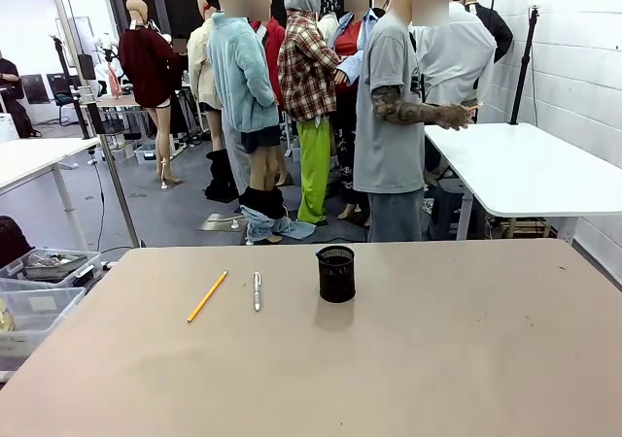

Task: Place the pens into the pen holder.
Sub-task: Pick up a writing instrument from the table and place it into the Pen holder.

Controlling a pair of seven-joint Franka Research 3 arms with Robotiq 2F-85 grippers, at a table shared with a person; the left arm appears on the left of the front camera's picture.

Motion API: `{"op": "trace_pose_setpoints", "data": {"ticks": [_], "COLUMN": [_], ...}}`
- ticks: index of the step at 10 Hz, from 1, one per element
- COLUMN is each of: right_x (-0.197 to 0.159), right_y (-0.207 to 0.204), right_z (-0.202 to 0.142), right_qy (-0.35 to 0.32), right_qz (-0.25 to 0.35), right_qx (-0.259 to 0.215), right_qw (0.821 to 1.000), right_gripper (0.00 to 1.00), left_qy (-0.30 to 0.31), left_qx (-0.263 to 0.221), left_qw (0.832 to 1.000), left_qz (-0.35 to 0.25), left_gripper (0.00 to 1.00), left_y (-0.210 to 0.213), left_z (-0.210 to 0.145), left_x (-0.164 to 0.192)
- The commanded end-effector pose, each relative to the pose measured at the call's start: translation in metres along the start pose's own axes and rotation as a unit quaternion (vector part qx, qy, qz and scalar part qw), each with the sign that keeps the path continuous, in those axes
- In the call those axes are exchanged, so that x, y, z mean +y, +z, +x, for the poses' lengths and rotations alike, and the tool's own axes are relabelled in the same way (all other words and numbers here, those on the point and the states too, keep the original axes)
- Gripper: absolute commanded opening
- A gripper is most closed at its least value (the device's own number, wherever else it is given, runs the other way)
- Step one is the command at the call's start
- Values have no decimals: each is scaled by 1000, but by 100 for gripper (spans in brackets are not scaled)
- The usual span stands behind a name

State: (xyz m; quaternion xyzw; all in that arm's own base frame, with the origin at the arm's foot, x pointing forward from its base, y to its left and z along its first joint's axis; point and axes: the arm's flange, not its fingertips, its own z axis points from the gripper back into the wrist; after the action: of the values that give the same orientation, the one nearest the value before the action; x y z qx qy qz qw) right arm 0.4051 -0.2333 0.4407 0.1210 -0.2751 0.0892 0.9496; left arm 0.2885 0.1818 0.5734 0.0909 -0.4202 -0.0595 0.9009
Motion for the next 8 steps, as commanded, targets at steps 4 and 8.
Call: {"op": "trace_pose_setpoints", "data": {"ticks": [4, 8], "right_x": [4, 4], "right_y": [-8, -8], "right_z": [5, 5], "right_qy": [-19, -19], "right_qz": [-12, -12], "right_qx": [13, 13], "right_qw": [1000, 1000], "right_gripper": [78, 78], "left_qy": [-75, -156], "left_qx": [-2, 68], "left_qw": [994, 978], "left_qz": [-73, -117], "left_gripper": [100, 100], "left_y": [-19, -91], "left_z": [60, 143], "left_x": [-85, -191]}}
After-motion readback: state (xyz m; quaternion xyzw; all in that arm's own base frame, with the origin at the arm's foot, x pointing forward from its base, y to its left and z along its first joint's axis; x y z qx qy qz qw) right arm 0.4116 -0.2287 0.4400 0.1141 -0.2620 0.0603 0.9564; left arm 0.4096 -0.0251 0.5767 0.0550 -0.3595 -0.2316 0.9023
